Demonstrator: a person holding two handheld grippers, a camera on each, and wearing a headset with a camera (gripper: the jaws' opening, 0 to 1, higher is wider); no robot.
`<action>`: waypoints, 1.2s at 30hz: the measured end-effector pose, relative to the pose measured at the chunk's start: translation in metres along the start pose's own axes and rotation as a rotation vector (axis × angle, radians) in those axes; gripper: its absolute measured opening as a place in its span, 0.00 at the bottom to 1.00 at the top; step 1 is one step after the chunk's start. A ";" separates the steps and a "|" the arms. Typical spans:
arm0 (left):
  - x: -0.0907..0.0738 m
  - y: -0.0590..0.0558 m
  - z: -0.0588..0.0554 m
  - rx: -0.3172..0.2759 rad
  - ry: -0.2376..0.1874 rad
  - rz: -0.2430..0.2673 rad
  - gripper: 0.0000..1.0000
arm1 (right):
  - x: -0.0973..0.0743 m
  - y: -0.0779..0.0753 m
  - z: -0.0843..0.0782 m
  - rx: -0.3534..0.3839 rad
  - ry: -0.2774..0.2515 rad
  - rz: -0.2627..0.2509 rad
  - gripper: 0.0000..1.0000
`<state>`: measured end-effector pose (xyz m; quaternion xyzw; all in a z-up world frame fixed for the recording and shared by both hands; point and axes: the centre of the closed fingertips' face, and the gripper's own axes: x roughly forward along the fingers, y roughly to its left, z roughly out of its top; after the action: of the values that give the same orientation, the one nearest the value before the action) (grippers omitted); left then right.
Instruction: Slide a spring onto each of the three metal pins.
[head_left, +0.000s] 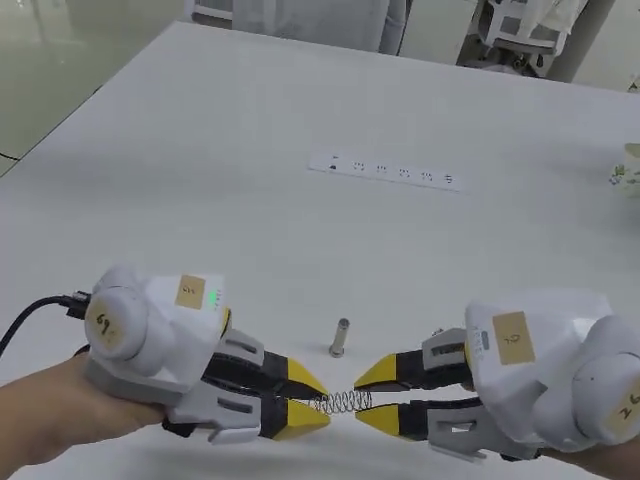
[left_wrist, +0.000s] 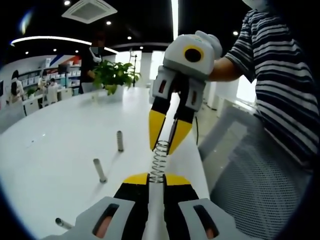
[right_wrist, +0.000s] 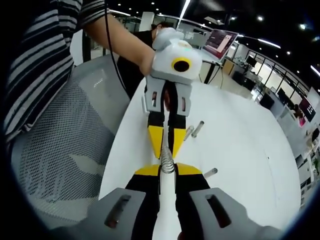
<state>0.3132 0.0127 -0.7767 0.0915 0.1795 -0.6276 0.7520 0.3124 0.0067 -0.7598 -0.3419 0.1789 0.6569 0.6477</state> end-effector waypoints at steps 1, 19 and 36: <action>0.000 0.000 0.000 0.002 -0.001 0.002 0.02 | -0.001 0.000 0.004 0.009 -0.017 0.002 0.07; 0.004 0.000 0.000 0.035 0.018 0.019 0.02 | 0.005 0.000 0.025 0.060 -0.099 -0.008 0.07; 0.007 0.000 0.002 0.004 0.014 0.035 0.03 | 0.008 -0.002 0.031 0.107 -0.148 -0.050 0.07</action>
<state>0.3149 0.0053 -0.7777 0.1003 0.1817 -0.6143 0.7613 0.3080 0.0336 -0.7435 -0.2619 0.1569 0.6536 0.6925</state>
